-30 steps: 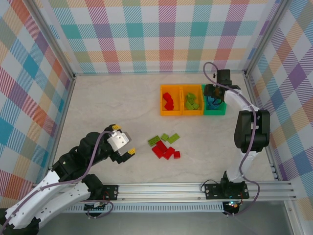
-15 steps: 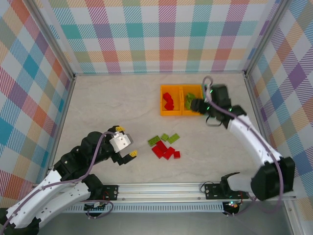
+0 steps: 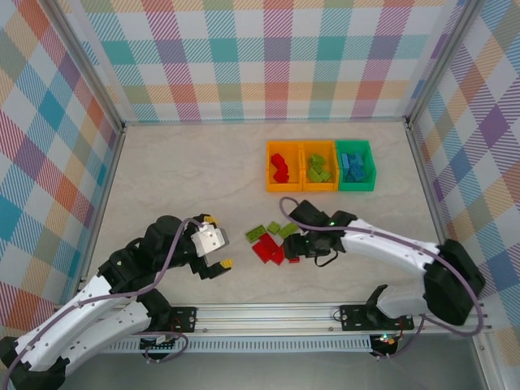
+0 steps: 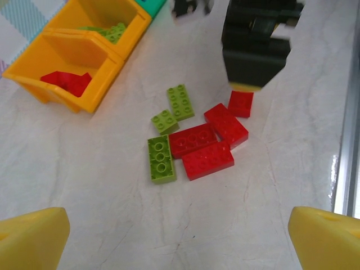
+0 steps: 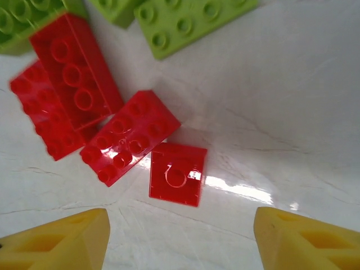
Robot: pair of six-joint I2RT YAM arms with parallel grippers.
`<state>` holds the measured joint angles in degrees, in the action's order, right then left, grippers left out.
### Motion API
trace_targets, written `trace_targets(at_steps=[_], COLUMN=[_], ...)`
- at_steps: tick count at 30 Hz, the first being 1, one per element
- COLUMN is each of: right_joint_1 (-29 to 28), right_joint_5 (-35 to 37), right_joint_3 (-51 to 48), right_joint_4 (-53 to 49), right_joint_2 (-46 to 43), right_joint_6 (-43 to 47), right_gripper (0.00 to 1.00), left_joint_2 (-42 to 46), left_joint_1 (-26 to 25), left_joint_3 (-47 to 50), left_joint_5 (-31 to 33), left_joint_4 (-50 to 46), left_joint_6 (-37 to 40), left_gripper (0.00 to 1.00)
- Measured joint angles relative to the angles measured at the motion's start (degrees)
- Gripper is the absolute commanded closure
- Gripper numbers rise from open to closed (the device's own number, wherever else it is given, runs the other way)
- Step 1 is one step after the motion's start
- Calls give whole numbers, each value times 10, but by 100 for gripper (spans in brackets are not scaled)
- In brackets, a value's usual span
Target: Sort the legos into containers by color
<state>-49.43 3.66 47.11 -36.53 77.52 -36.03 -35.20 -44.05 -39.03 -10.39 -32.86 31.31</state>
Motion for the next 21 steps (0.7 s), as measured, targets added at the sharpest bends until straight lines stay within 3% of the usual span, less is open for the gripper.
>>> trace_targets(at_steps=[5, 10, 21], right_joint_1=[-9, -11, -16], right_joint_5=[7, 3, 19], right_joint_3=[-4, -14, -43], right_joint_4=[41, 79, 115], right_joint_2=[76, 90, 63], right_joint_6=[1, 4, 5], right_gripper=[33, 59, 66], left_joint_2=[-3, -4, -11], left_joint_1=[0, 0, 0], left_joint_3=[10, 13, 14], left_joint_5=[-20, -23, -22], left_joint_4=[-2, -2, -2], left_joint_6=[16, 25, 28], left_gripper=[0, 0, 0])
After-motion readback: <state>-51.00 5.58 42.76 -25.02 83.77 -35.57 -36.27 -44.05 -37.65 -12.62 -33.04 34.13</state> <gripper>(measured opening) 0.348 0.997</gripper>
